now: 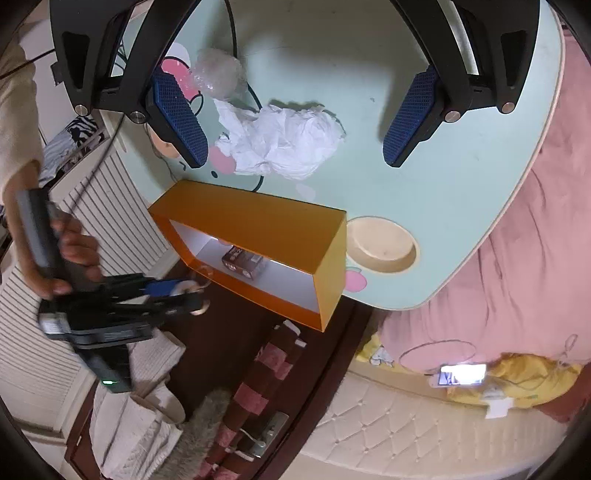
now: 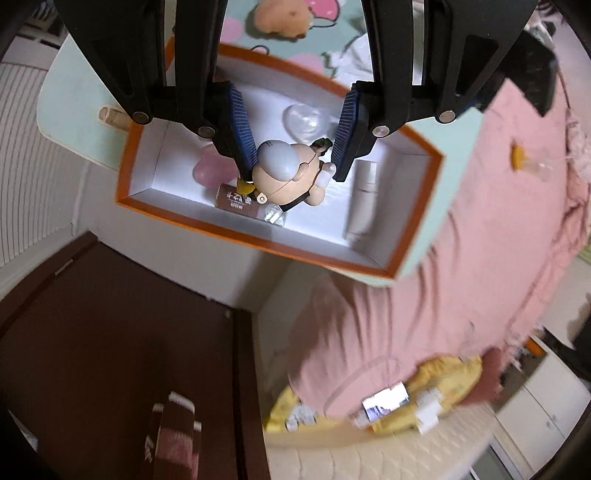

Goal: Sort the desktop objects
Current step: 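Grasp the small figurine keychain in the box with the right tool, then place the figurine on the table beside the plush with the right tool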

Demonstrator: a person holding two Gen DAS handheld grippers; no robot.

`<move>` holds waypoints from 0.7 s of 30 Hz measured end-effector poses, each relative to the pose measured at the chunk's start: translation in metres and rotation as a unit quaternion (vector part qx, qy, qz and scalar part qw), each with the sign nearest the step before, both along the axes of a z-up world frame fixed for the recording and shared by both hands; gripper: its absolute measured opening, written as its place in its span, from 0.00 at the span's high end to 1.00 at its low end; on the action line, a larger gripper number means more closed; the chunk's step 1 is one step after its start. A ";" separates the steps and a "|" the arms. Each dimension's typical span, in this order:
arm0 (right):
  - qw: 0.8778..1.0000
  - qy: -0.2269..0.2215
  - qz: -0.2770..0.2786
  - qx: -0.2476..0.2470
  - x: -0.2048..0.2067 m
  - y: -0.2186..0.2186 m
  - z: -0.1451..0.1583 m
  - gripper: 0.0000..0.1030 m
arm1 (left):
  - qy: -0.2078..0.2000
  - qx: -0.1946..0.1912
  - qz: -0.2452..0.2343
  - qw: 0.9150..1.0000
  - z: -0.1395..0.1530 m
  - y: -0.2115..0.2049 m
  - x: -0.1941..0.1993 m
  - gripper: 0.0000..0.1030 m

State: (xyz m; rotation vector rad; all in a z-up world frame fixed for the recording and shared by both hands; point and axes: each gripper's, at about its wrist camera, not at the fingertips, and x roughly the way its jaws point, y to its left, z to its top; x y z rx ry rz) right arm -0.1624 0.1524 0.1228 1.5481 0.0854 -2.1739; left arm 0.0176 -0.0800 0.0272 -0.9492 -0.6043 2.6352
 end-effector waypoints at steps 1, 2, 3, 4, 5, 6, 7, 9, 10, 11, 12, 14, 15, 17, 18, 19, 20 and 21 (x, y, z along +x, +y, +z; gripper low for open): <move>1.000 0.003 -0.001 -0.012 0.006 -0.001 0.007 0.58 | 0.000 -0.001 0.001 1.000 0.000 0.000 0.000 0.07; 1.000 0.006 -0.001 -0.024 0.011 -0.002 0.013 0.58 | -0.001 -0.003 0.003 1.000 -0.001 0.000 0.000 0.07; 0.999 0.007 -0.001 -0.033 0.020 0.002 0.018 0.58 | -0.001 -0.002 0.004 1.000 -0.001 -0.001 0.000 0.07; 0.999 0.008 0.000 -0.041 0.030 0.007 0.021 0.58 | -0.002 -0.001 0.005 1.000 -0.001 -0.001 0.000 0.07; 0.999 0.008 0.001 -0.049 0.039 0.013 0.025 0.58 | -0.002 0.000 0.005 1.000 -0.002 -0.001 0.000 0.07; 0.998 0.008 0.000 -0.056 0.049 0.017 0.025 0.58 | -0.003 -0.001 0.006 1.000 -0.002 -0.001 0.000 0.07; 0.998 0.007 -0.003 -0.061 0.056 0.021 0.024 0.58 | -0.003 -0.003 0.007 1.000 -0.002 -0.001 0.000 0.07; 0.998 0.002 -0.012 -0.065 0.070 0.028 0.019 0.58 | -0.003 -0.006 0.006 1.000 -0.002 0.000 0.000 0.07; 0.998 -0.001 -0.019 -0.063 0.077 0.034 0.015 0.58 | -0.003 -0.007 0.006 1.000 -0.002 0.000 0.000 0.07; 0.998 -0.008 -0.028 -0.058 0.083 0.039 0.006 0.58 | -0.003 -0.009 0.005 1.000 -0.002 0.001 0.000 0.07; 0.998 -0.016 -0.039 -0.052 0.088 0.045 -0.005 0.58 | -0.002 -0.011 0.005 1.000 -0.002 0.002 0.001 0.07; 0.997 -0.029 -0.058 -0.037 0.097 0.055 -0.026 0.58 | -0.001 -0.016 0.004 1.000 -0.002 0.004 0.001 0.07; 0.997 -0.033 -0.065 -0.023 0.102 0.058 -0.037 0.58 | -0.001 -0.017 0.002 1.000 -0.002 0.005 0.001 0.07; 0.996 -0.037 -0.077 -0.002 0.112 0.065 -0.056 0.58 | 0.000 -0.020 -0.001 1.000 -0.002 0.008 0.001 0.07; 0.996 -0.037 -0.081 0.000 0.114 0.067 -0.063 0.58 | 0.001 -0.022 -0.002 1.000 -0.002 0.009 0.001 0.07; 0.996 -0.037 -0.085 0.002 0.116 0.070 -0.069 0.58 | 0.002 -0.024 -0.003 1.000 -0.001 0.010 0.001 0.07; 0.995 -0.037 -0.089 0.004 0.118 0.072 -0.075 0.58 | 0.003 -0.027 -0.003 1.000 0.000 0.011 0.002 0.07; 0.995 -0.037 -0.093 0.005 0.120 0.074 -0.082 0.58 | 0.005 -0.029 -0.003 1.000 0.001 0.011 0.002 0.07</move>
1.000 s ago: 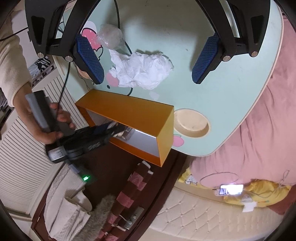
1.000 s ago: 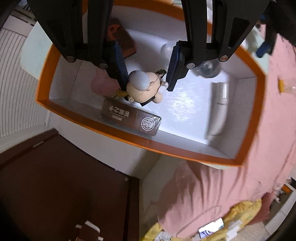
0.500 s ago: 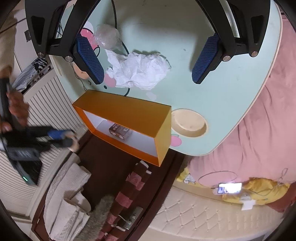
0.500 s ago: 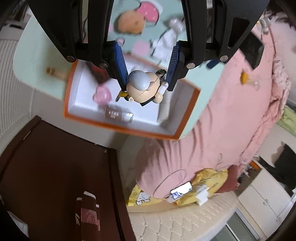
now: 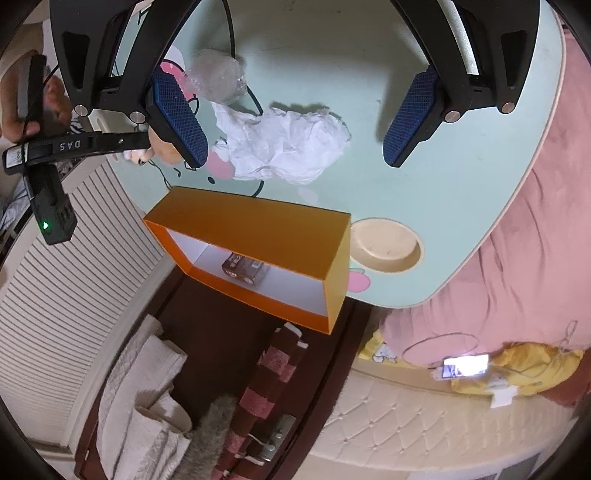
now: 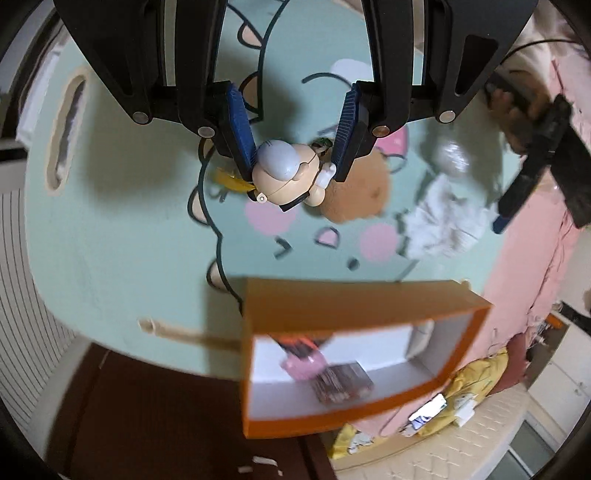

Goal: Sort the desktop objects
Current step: 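Place the figurine on the table beside the plush with the right tool, then grasp the brown card box in the orange box with the left tool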

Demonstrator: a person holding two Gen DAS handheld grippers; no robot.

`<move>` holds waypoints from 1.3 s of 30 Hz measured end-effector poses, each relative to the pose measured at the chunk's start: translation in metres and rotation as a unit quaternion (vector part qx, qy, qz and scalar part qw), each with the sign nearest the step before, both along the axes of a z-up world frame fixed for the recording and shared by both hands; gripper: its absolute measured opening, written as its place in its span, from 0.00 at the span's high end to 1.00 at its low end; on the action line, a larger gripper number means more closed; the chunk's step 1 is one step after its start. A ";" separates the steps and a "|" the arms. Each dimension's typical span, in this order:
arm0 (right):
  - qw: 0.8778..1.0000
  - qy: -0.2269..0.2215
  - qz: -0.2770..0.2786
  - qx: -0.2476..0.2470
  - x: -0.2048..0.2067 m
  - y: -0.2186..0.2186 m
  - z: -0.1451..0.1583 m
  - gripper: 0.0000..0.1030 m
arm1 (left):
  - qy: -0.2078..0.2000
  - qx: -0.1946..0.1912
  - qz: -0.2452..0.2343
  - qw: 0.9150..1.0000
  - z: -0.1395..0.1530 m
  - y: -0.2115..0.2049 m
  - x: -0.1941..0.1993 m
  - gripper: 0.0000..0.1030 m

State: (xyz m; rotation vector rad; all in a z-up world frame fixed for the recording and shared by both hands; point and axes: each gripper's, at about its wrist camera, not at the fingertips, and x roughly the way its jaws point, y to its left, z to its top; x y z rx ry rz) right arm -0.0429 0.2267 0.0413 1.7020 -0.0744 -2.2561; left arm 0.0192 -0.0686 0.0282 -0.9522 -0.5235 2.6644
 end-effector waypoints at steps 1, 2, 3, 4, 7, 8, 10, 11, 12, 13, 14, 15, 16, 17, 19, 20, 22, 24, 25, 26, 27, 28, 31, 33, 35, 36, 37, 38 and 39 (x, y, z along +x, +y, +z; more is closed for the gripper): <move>1.000 0.001 -0.003 -0.008 0.001 0.002 -0.003 0.58 | 0.000 -0.002 0.000 1.000 0.001 0.000 -0.001 0.07; 1.000 0.003 -0.004 -0.020 0.002 0.003 -0.004 0.58 | 0.001 -0.004 0.001 1.000 0.003 0.000 -0.001 0.07; 1.000 0.007 -0.003 -0.029 0.003 0.003 -0.005 0.57 | 0.001 -0.003 0.001 1.000 0.005 0.000 -0.002 0.07; 0.999 0.012 0.000 -0.035 0.004 0.002 -0.007 0.56 | 0.001 -0.003 -0.002 1.000 0.007 0.000 -0.004 0.07; 0.998 0.045 0.000 -0.037 0.008 0.001 -0.001 0.45 | 0.002 0.000 -0.018 1.000 0.017 0.001 -0.010 0.07; 0.998 0.057 -0.003 -0.042 0.011 0.002 0.002 0.41 | 0.003 -0.002 -0.024 1.000 0.022 0.003 -0.013 0.07; 0.995 0.079 -0.009 -0.065 0.014 0.008 0.009 0.35 | 0.016 -0.014 -0.034 0.999 0.039 0.009 -0.021 0.07; 0.993 0.090 -0.012 -0.077 0.016 0.011 0.012 0.35 | 0.025 -0.017 -0.040 0.999 0.047 0.012 -0.024 0.07; 0.991 0.099 -0.015 -0.088 0.018 0.014 0.014 0.35 | 0.033 -0.021 -0.046 0.998 0.055 0.016 -0.028 0.07; 0.988 0.114 -0.021 -0.101 0.020 0.017 0.017 0.35 | 0.043 -0.031 -0.057 0.997 0.067 0.023 -0.037 0.07; 0.985 0.129 -0.028 -0.111 0.022 0.020 0.019 0.35 | 0.047 -0.043 -0.064 0.996 0.075 0.029 -0.044 0.07; 0.982 0.142 -0.034 -0.118 0.024 0.023 0.019 0.35 | 0.050 -0.056 -0.072 0.995 0.082 0.036 -0.052 0.07; 0.979 0.154 -0.039 -0.127 0.025 0.024 0.019 0.35 | 0.051 -0.075 -0.088 0.992 0.091 0.049 -0.066 0.07; 0.977 0.161 -0.042 -0.136 0.025 0.023 0.017 0.35 | 0.049 -0.087 -0.099 0.990 0.097 0.059 -0.077 0.07; 0.973 0.164 -0.042 -0.156 0.027 0.021 0.011 0.35 | 0.031 -0.103 -0.116 0.987 0.101 0.077 -0.101 0.10; 0.972 0.162 -0.041 -0.164 0.028 0.021 0.009 0.35 | 0.018 -0.110 -0.125 0.986 0.101 0.087 -0.116 0.11; 0.972 0.156 -0.036 -0.172 0.029 0.019 0.003 0.35 | -0.026 -0.109 -0.103 0.988 0.092 0.096 -0.142 0.12; 0.971 0.156 -0.032 -0.176 0.029 0.016 -0.001 0.35 | -0.094 -0.098 -0.064 0.989 0.074 0.104 -0.168 0.12; 0.971 0.155 -0.032 -0.181 0.030 0.017 -0.002 0.35 | -0.128 -0.091 -0.046 0.987 0.065 0.108 -0.181 0.12; 0.970 0.154 -0.032 -0.187 0.031 0.019 -0.003 0.35 | -0.152 -0.081 -0.037 0.984 0.056 0.111 -0.191 0.12; 0.969 0.152 -0.033 -0.193 0.032 0.021 -0.004 0.35 | -0.168 -0.090 -0.026 0.981 0.049 0.114 -0.197 0.12; 0.967 0.150 -0.033 -0.201 0.033 0.023 -0.005 0.35 | -0.184 -0.100 -0.015 0.978 0.043 0.117 -0.204 0.12; 0.965 0.142 -0.035 -0.217 0.034 0.026 -0.009 0.35 | -0.188 -0.129 -0.010 0.974 0.039 0.130 -0.216 0.12; 0.964 0.139 -0.032 -0.223 0.034 0.026 -0.010 0.35 | -0.187 -0.141 -0.012 0.972 0.039 0.137 -0.223 0.12; 0.964 0.138 -0.029 -0.227 0.033 0.025 -0.011 0.35 | -0.190 -0.152 -0.013 0.970 0.037 0.144 -0.231 0.12; 0.964 0.137 -0.028 -0.228 0.034 0.025 -0.011 0.35 | -0.196 -0.157 -0.018 0.968 0.035 0.147 -0.235 0.17; 0.963 0.136 -0.026 -0.230 0.033 0.024 -0.011 0.35 | -0.202 -0.162 -0.023 0.966 0.032 0.150 -0.239 0.28; 0.963 0.136 -0.025 -0.231 0.033 0.023 -0.011 0.35 | -0.213 -0.165 -0.028 0.963 0.028 0.151 -0.242 0.33; 0.963 0.137 -0.024 -0.231 0.033 0.022 -0.011 0.35 | -0.223 -0.167 -0.033 0.960 0.024 0.152 -0.245 0.42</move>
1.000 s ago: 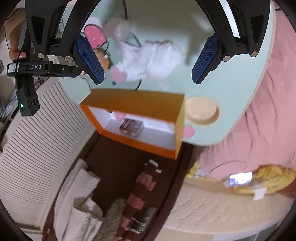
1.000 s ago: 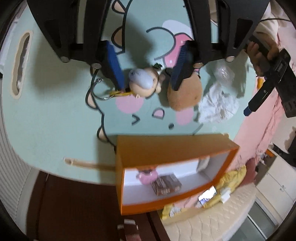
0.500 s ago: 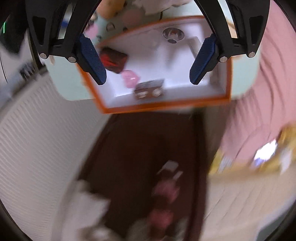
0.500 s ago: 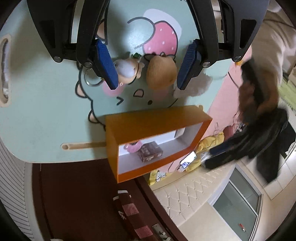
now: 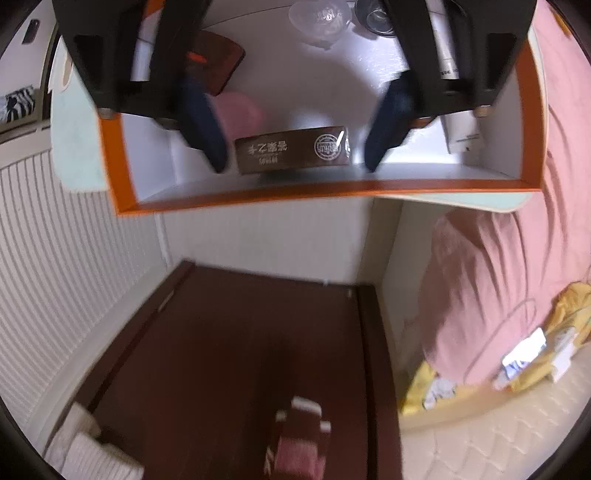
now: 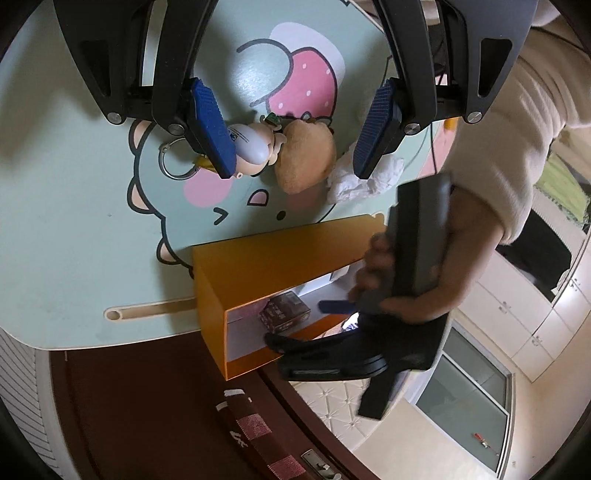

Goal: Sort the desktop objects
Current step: 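Grasp the brown card box in the orange box with the left tool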

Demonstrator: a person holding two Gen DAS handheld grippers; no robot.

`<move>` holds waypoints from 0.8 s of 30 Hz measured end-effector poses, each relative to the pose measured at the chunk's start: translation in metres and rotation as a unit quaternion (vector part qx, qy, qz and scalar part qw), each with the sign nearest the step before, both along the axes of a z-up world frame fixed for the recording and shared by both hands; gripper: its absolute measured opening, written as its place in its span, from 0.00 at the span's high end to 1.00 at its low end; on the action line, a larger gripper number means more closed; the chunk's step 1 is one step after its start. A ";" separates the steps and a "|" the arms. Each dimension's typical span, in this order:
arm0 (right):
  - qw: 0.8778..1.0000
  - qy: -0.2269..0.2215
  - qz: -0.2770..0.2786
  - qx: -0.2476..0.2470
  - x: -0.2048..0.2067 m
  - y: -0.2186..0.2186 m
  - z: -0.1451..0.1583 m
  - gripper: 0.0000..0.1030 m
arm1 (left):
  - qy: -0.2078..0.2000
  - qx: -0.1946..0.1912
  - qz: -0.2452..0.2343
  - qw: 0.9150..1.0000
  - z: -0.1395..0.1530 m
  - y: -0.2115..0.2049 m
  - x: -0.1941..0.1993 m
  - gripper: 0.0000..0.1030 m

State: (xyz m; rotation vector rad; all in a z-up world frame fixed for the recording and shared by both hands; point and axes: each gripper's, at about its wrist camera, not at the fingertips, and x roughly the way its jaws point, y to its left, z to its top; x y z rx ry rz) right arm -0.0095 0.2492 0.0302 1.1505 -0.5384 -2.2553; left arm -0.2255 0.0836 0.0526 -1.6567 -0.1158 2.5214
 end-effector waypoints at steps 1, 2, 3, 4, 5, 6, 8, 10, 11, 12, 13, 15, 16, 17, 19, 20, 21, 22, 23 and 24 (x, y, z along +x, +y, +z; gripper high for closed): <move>1.000 0.002 0.000 0.000 0.000 0.000 0.001 0.35 | 0.001 0.001 -0.003 1.000 0.000 0.000 0.000 0.42; 1.000 0.005 0.000 0.001 0.000 -0.001 0.002 0.35 | 0.003 0.003 -0.007 1.000 -0.001 0.000 0.001 0.42; 1.000 0.008 -0.001 0.000 0.000 0.000 0.002 0.35 | 0.004 0.005 -0.010 1.000 -0.001 0.000 0.002 0.43; 1.000 0.011 -0.001 0.000 0.000 0.000 0.003 0.35 | 0.008 0.011 -0.015 1.000 0.002 -0.001 0.003 0.43; 1.000 0.014 -0.002 -0.001 0.001 0.000 0.004 0.35 | 0.014 0.023 -0.017 0.999 0.006 -0.003 0.005 0.43; 1.000 0.015 -0.003 -0.002 0.001 0.000 0.004 0.35 | 0.021 0.035 -0.019 0.999 0.010 -0.006 0.007 0.43; 1.000 0.014 -0.004 -0.004 0.000 0.001 0.002 0.35 | 0.046 0.054 -0.026 0.997 0.027 -0.012 0.019 0.43; 1.000 0.013 -0.006 -0.005 0.000 0.001 0.001 0.35 | 0.072 0.069 -0.034 0.994 0.046 -0.016 0.032 0.43; 1.000 0.013 -0.007 -0.005 0.000 0.002 0.000 0.35 | 0.084 0.080 -0.038 0.993 0.057 -0.022 0.042 0.43; 1.000 0.012 -0.008 -0.005 0.000 0.002 0.000 0.35 | 0.092 0.090 -0.043 0.991 0.065 -0.026 0.051 0.43; 1.000 0.012 -0.009 -0.005 0.000 0.003 -0.001 0.35 | 0.099 0.100 -0.047 0.989 0.073 -0.031 0.060 0.43; 1.000 0.012 -0.012 -0.006 0.000 0.004 -0.001 0.35 | 0.105 0.111 -0.058 0.986 0.080 -0.039 0.078 0.43; 1.000 0.012 -0.015 -0.007 0.000 0.005 -0.001 0.35 | 0.107 0.116 -0.063 0.985 0.083 -0.044 0.088 0.43; 1.000 0.012 -0.017 -0.008 0.000 0.006 -0.002 0.35 | 0.109 0.120 -0.069 0.984 0.086 -0.048 0.098 0.43; 1.000 0.013 -0.021 -0.007 0.000 0.007 -0.002 0.35 | 0.103 0.126 -0.080 0.983 0.081 -0.056 0.120 0.43; 1.000 0.014 -0.023 -0.007 -0.001 0.008 -0.002 0.35 | 0.099 0.131 -0.084 0.983 0.077 -0.060 0.130 0.43; 1.000 0.014 -0.025 -0.008 -0.001 0.009 -0.002 0.35 | 0.089 0.134 -0.084 0.983 0.068 -0.063 0.140 0.43; 1.000 0.013 -0.025 -0.008 -0.001 0.009 -0.003 0.35 | 0.083 0.134 -0.083 0.984 0.059 -0.066 0.146 0.43; 1.000 0.012 -0.026 -0.008 -0.001 0.009 -0.003 0.35 | 0.079 0.133 -0.083 0.984 0.050 -0.066 0.149 0.43; 1.000 0.013 -0.027 -0.008 -0.001 0.009 -0.002 0.35 | 0.074 0.132 -0.084 0.985 0.041 -0.067 0.151 0.43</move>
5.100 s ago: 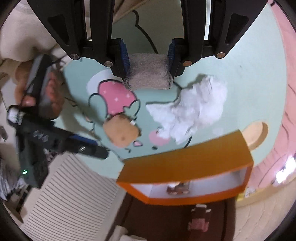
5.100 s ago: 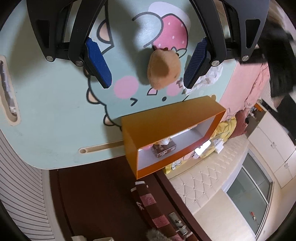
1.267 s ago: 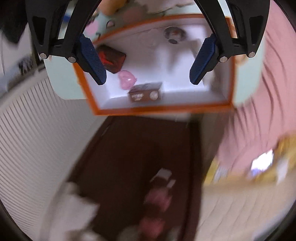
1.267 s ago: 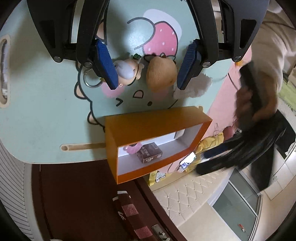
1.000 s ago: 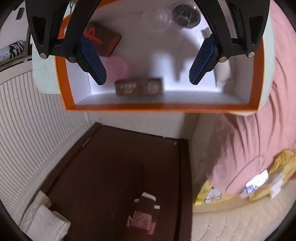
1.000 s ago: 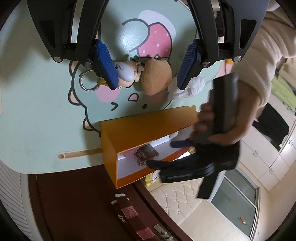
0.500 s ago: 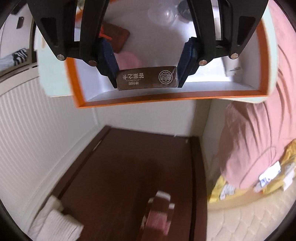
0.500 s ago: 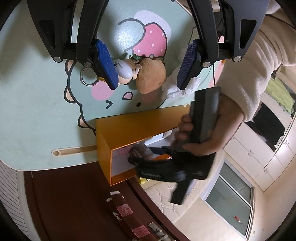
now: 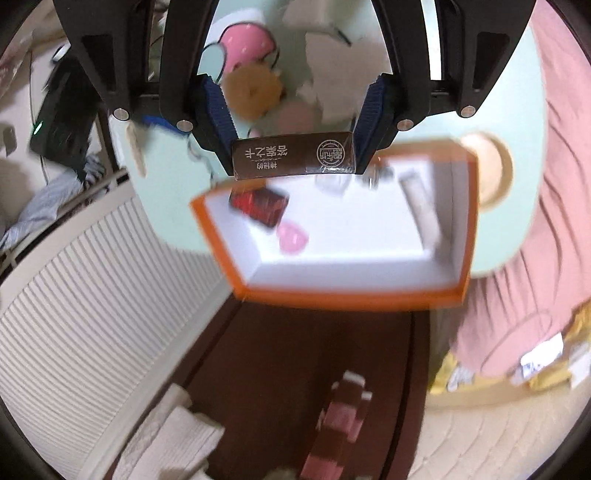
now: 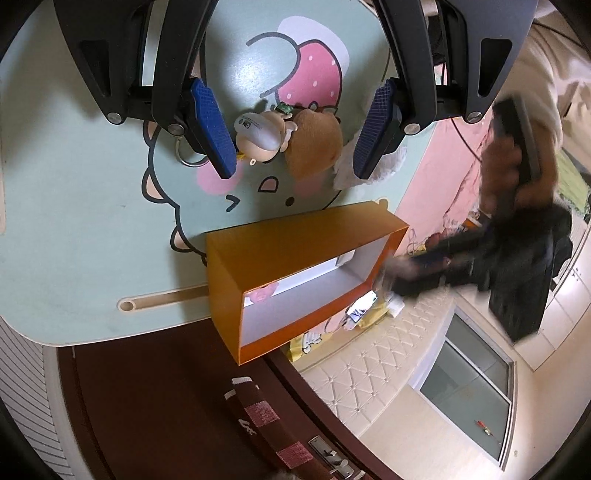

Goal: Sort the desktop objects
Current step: 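Grasp the brown card box in the orange box with the left tool, then place the brown card box on the tissue with the left tool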

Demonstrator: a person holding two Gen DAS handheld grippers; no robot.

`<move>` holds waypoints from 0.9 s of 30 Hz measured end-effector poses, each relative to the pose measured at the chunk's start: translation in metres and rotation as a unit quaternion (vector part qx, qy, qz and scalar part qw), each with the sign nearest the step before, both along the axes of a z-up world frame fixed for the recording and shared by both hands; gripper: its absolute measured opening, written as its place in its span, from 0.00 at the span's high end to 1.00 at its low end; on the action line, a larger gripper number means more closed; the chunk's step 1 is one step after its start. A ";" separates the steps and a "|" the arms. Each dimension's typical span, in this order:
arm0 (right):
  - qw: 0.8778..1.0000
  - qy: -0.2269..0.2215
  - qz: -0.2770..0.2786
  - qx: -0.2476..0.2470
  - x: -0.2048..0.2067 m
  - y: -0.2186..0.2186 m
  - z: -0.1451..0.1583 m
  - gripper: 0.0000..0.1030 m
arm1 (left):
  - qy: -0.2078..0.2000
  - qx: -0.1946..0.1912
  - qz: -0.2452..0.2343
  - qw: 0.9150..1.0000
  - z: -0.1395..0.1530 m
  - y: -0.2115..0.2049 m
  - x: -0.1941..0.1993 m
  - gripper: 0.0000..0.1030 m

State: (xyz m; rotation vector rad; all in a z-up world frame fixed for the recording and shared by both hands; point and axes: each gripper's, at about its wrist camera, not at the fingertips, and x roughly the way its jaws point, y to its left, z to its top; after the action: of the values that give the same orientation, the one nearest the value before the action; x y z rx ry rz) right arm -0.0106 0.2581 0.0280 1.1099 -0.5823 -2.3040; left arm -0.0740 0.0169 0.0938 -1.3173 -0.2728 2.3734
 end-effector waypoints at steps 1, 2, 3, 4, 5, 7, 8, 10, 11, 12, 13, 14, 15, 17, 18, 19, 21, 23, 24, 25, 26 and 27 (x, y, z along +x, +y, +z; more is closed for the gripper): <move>1.000 0.001 -0.001 0.001 0.000 -0.001 0.001 0.35 | -0.006 -0.002 0.002 1.000 -0.010 0.000 0.002 0.43; 1.000 0.002 -0.001 0.002 0.000 -0.001 0.001 0.35 | -0.012 -0.004 0.003 1.000 -0.019 0.000 0.004 0.43; 1.000 0.004 -0.001 0.004 0.001 -0.002 0.002 0.35 | -0.015 -0.003 0.005 1.000 -0.027 -0.001 0.005 0.43; 1.000 0.007 -0.002 0.008 0.002 -0.003 0.004 0.35 | -0.019 -0.002 0.007 1.000 -0.034 -0.001 0.005 0.43; 1.000 0.011 -0.002 0.013 0.003 -0.004 0.005 0.35 | -0.022 -0.002 0.009 1.000 -0.041 -0.002 0.006 0.43; 1.000 0.017 -0.004 0.024 0.004 -0.006 0.009 0.35 | -0.018 -0.008 0.014 1.000 -0.050 -0.003 0.010 0.43; 0.999 0.018 -0.004 0.028 0.004 -0.007 0.010 0.35 | -0.012 -0.010 0.015 1.000 -0.052 -0.004 0.011 0.43; 0.999 0.018 -0.004 0.032 0.001 -0.007 0.014 0.35 | 0.001 -0.014 0.017 1.000 -0.055 -0.007 0.014 0.42; 0.999 0.018 -0.003 0.033 -0.001 -0.007 0.017 0.35 | 0.012 -0.011 0.016 1.000 -0.054 -0.009 0.017 0.40; 0.999 0.017 -0.001 0.034 -0.003 -0.008 0.020 0.35 | 0.025 -0.007 0.016 1.000 -0.053 -0.011 0.021 0.35; 0.999 0.018 0.007 0.039 -0.007 -0.010 0.026 0.35 | 0.044 -0.001 0.020 0.999 -0.052 -0.015 0.027 0.26; 0.999 0.020 0.013 0.047 -0.012 -0.013 0.033 0.35 | 0.063 0.005 0.023 0.998 -0.050 -0.019 0.033 0.24; 0.998 0.024 0.019 0.058 -0.018 -0.017 0.041 0.35 | 0.077 0.009 0.026 0.997 -0.049 -0.022 0.037 0.23; 0.996 0.033 0.030 0.079 -0.030 -0.026 0.057 0.35 | 0.096 0.014 0.027 0.995 -0.049 -0.027 0.044 0.20; 0.994 0.033 0.034 0.094 -0.039 -0.032 0.066 0.35 | 0.102 0.017 0.025 0.994 -0.049 -0.029 0.048 0.17; 0.993 0.031 0.038 0.111 -0.049 -0.039 0.074 0.35 | 0.106 0.025 0.026 0.994 -0.049 -0.031 0.050 0.17; 0.986 0.006 0.041 0.159 -0.077 -0.056 0.085 0.35 | 0.116 0.042 0.028 0.992 -0.050 -0.036 0.054 0.17; 0.978 -0.024 0.041 0.203 -0.105 -0.072 0.087 0.35 | 0.132 0.059 0.039 0.989 -0.049 -0.041 0.060 0.16; 0.972 -0.044 0.041 0.227 -0.121 -0.082 0.085 0.35 | 0.140 0.067 0.044 0.987 -0.048 -0.044 0.062 0.16; 0.966 -0.065 0.044 0.247 -0.136 -0.091 0.080 0.35 | 0.147 0.071 0.050 0.985 -0.048 -0.047 0.065 0.16; 0.959 -0.086 0.047 0.266 -0.149 -0.099 0.074 0.35 | 0.152 0.074 0.055 0.984 -0.047 -0.049 0.067 0.16; 0.954 -0.105 0.053 0.277 -0.161 -0.106 0.067 0.35 | 0.158 0.072 0.061 0.983 -0.047 -0.052 0.067 0.16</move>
State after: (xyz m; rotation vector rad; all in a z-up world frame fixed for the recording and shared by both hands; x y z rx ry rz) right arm -0.1712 0.1522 0.0950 1.6111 0.0729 -2.3304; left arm -0.0066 -0.0353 0.0473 -0.8658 -0.4307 2.5642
